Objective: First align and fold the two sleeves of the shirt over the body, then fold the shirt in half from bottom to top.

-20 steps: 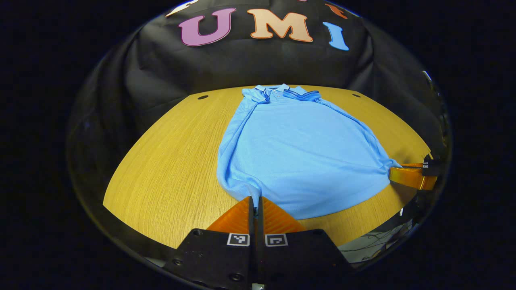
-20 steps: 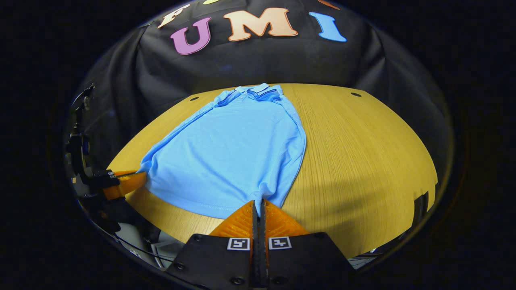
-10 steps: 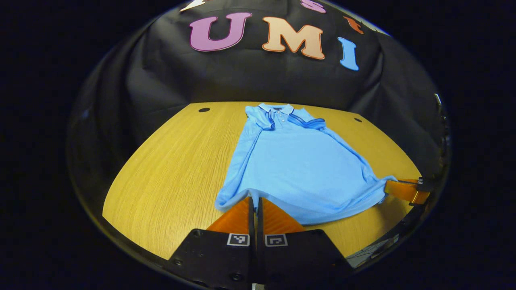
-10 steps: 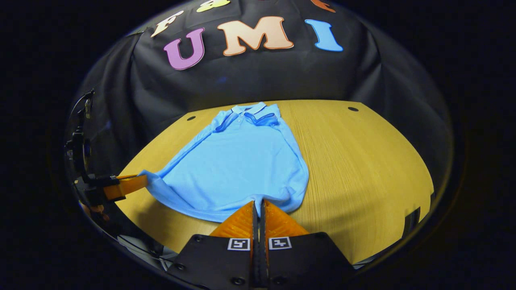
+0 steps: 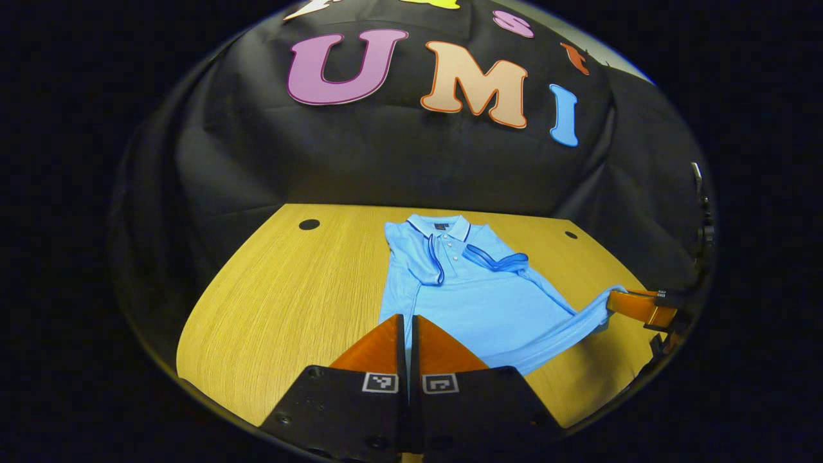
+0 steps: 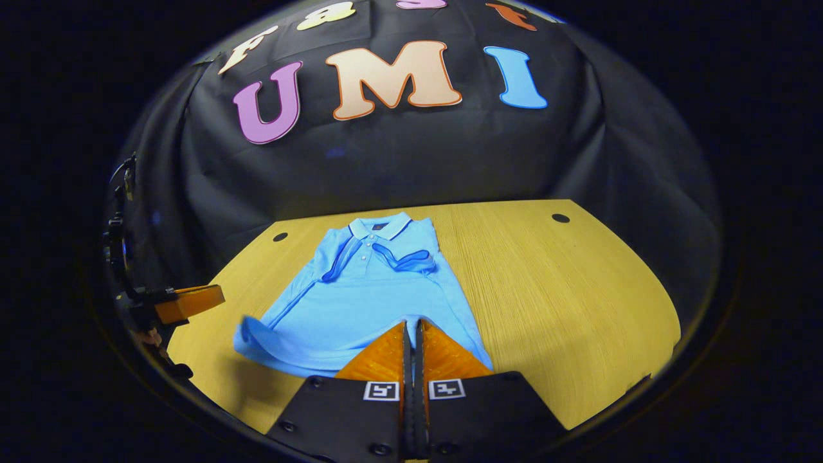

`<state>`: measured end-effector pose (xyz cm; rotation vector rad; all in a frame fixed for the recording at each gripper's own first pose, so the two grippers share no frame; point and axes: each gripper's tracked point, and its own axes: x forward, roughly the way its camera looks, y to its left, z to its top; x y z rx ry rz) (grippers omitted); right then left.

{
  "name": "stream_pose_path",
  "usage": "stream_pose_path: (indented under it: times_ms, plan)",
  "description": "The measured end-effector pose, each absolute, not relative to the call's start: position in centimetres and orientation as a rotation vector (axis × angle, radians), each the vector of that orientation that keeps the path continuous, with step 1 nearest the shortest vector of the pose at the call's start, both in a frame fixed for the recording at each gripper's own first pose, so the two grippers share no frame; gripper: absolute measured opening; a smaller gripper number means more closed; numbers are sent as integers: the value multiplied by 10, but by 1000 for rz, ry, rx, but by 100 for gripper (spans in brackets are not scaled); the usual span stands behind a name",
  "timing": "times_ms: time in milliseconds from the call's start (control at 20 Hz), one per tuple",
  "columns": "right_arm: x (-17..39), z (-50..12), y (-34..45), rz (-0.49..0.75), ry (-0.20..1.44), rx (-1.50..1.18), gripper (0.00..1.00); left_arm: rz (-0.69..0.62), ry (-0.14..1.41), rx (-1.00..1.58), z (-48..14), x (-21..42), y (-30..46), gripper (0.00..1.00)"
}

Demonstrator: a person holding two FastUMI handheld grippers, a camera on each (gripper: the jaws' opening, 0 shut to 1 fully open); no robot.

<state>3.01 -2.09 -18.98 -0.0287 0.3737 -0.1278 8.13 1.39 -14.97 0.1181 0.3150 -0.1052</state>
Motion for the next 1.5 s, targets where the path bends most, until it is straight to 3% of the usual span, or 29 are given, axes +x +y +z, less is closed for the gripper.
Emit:
stream_pose_path:
  times_ms: [250, 500, 750, 1100, 1300, 1400, 1500]
  plan:
    - [67, -175, -24, -127, 362, -15, 2, -98, 343, 114, -150, 115, 18, 0]
    - [73, -186, -33, -89, 410, -23, 2, -50, 432, 68, -187, 99, 19, 0]
    - [73, -196, -30, -35, 447, -48, 2, -14, 512, 39, -230, 71, 9, 98]
    - [76, -202, -34, -12, 473, -51, 2, 47, 581, 1, -269, 77, 5, 96]
    - [75, -201, -37, -10, 474, -52, 2, 76, 579, 13, -271, 81, 10, 87]
    - [75, -203, -37, -5, 480, -51, 2, 121, 588, 39, -274, 81, 22, 69]
    - [75, -204, -35, 1, 482, -54, 2, 119, 577, 22, -272, 83, 19, 18]
